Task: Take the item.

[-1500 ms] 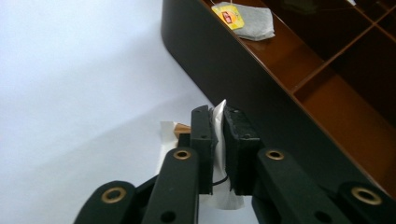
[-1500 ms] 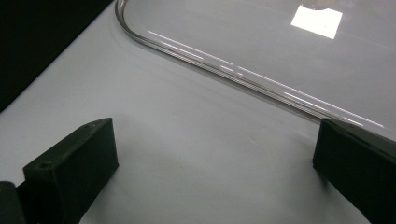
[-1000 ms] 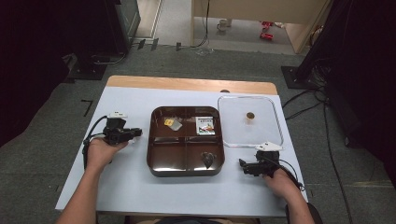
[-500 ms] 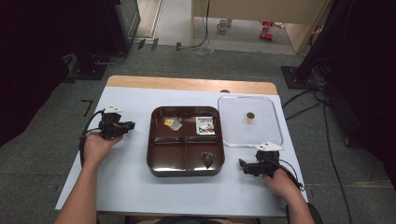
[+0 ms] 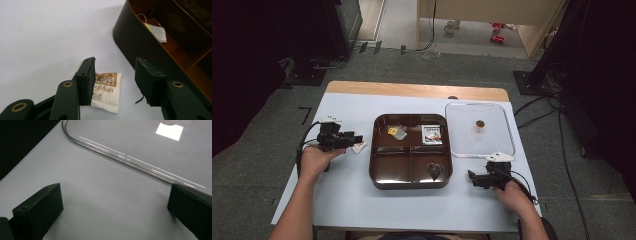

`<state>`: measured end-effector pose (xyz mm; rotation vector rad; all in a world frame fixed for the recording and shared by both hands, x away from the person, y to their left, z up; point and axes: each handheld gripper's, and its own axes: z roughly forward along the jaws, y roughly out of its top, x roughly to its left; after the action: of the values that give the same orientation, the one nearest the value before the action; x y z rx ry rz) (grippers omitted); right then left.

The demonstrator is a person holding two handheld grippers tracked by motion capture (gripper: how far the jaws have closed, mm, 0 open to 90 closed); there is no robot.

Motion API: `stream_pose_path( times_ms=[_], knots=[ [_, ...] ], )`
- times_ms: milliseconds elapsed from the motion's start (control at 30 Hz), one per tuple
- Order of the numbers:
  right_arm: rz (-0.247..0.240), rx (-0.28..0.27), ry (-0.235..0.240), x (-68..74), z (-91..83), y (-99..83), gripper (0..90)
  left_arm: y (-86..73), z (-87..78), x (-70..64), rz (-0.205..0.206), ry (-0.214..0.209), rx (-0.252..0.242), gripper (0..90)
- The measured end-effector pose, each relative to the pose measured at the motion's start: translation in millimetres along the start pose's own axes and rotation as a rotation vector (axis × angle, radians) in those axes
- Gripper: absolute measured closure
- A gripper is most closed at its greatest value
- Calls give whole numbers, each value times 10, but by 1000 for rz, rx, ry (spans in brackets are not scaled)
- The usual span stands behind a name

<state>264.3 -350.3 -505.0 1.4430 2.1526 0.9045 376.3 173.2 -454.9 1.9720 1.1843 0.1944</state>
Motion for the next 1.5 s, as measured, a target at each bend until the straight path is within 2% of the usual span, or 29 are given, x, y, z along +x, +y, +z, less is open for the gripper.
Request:
stream_pose_path(
  times_ms=[200, 400, 567, 667, 833, 1000, 1100, 1200, 1300, 1333, 1367, 1400, 1500],
  knots=[
    [0, 0, 0, 0, 0, 0, 0, -70, -108, -2, -5, -2, -26, 474],
    [0, 0, 0, 0, 0, 0, 0, -181, -186, -51, 2, 9, -20, 434],
    [1, 0, 0, 1, 0, 0, 0, -306, -218, -79, 2, 29, -1, 371],
    [0, 0, 0, 0, 0, 0, 0, -386, -237, -87, 16, 44, 5, 359],
    [0, 0, 0, 0, 0, 0, 0, -486, -236, -90, 5, 66, 19, 314],
    [0, 0, 0, 0, 0, 0, 0, -578, -221, -117, 19, 87, 49, 297],
    [0, -1, 0, 0, 0, 0, 0, -615, -212, -118, 22, 83, 71, 296],
    [1, 0, 0, 0, 0, 0, 0, -659, -212, -119, 54, 83, 60, 299],
    [1, 0, 0, 1, 0, 0, 0, -674, -208, -131, 68, 90, 54, 299],
    [1, 0, 0, 1, 0, 0, 0, -692, -204, -147, 105, 99, 53, 298],
    [1, 0, 0, 1, 0, 0, 0, -692, -204, -147, 105, 99, 53, 293],
    [1, 0, 0, 1, 0, 0, 0, -719, -197, -162, 135, 103, 44, 282],
    [0, 0, 0, 0, 0, 0, 0, -744, -194, -169, 157, 103, 35, 261]
  ],
)
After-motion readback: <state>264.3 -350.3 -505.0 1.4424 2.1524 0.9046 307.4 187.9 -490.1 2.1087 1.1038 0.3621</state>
